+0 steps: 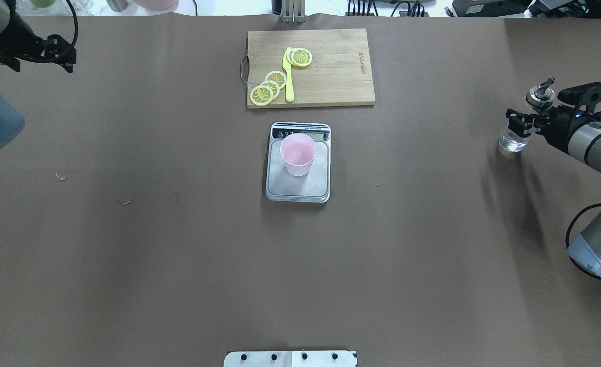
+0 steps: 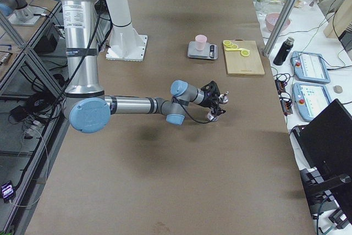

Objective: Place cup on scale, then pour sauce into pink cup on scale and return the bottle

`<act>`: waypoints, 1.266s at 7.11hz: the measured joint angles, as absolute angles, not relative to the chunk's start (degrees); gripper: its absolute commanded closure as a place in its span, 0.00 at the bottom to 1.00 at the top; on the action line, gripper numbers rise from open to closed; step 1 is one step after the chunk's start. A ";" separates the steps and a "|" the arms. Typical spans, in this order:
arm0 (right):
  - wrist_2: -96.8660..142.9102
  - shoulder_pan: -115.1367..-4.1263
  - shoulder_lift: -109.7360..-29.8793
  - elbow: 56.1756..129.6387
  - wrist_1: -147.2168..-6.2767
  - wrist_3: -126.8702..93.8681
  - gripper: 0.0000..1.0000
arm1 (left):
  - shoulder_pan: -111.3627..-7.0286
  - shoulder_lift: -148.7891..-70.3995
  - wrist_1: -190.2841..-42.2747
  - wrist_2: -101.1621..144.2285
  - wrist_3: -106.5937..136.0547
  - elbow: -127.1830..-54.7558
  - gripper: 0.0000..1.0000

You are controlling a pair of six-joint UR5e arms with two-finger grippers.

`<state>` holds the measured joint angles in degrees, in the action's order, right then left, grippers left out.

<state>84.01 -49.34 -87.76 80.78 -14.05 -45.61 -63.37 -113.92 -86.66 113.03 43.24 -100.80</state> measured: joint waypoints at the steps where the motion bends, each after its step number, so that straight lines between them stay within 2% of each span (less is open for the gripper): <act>1: 84.12 -49.36 -87.90 81.32 -14.19 -45.88 0.00 | -63.37 -113.91 -86.66 113.00 43.26 -100.78 0.01; 3: 84.32 -49.43 -90.93 83.75 -14.00 -46.24 0.00 | -63.37 -113.90 -86.64 112.95 43.32 -101.01 0.01; 9: 90.38 -49.58 -105.42 97.30 -14.11 -46.94 0.00 | -63.31 -113.91 -86.57 112.94 43.41 -101.11 0.01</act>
